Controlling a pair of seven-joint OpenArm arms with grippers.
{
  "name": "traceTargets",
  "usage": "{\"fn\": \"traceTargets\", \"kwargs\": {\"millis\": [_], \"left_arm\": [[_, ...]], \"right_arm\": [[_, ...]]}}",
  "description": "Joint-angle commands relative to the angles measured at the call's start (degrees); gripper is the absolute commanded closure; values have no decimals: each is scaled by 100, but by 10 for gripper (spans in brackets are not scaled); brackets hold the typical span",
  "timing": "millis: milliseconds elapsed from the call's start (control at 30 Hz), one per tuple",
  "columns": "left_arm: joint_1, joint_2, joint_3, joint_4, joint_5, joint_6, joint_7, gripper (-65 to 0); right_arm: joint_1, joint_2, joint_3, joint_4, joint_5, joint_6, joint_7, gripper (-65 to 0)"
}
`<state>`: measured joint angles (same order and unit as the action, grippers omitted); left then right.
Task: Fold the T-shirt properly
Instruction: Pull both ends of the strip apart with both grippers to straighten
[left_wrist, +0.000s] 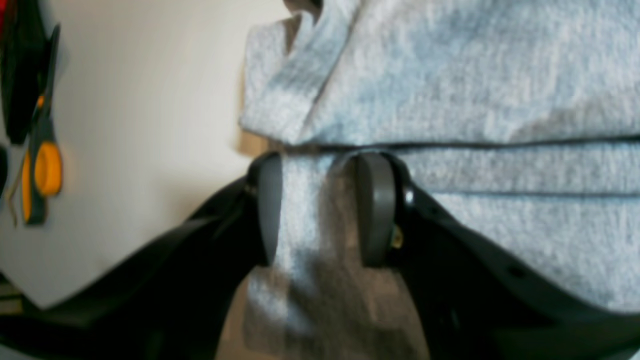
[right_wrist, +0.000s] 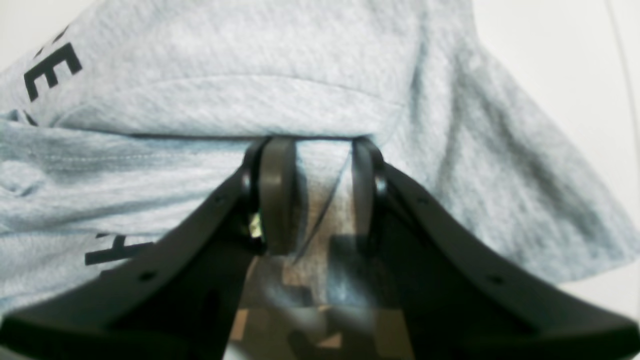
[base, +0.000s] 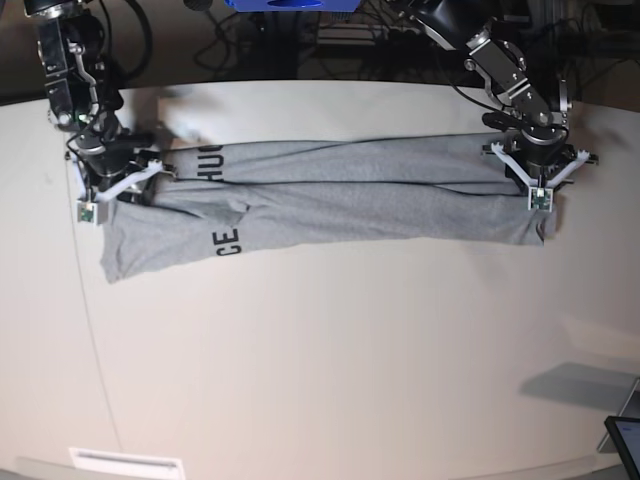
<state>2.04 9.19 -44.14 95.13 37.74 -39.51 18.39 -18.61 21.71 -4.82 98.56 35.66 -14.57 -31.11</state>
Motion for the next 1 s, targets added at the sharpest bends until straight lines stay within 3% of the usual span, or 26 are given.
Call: {"fn": "traceTargets", "kwargs": {"millis": [0, 467, 733, 967], "left_arm": [[-15, -19, 67, 47, 108, -49, 73, -239], [319, -19, 1526, 329, 160, -49, 899, -239], [459, -19, 1676, 364, 160, -49, 890, -239], [451, -19, 1632, 540, 108, -49, 890, -239]], "right_arm": [[-86, 92, 91, -41, -107, -244, -243, -196], [-69, 92, 284, -305, -107, -253, -207, -196], [-95, 92, 759, -428, -115, -244, -216, -196], [-95, 92, 732, -393, -115, -244, -234, -196]]}}
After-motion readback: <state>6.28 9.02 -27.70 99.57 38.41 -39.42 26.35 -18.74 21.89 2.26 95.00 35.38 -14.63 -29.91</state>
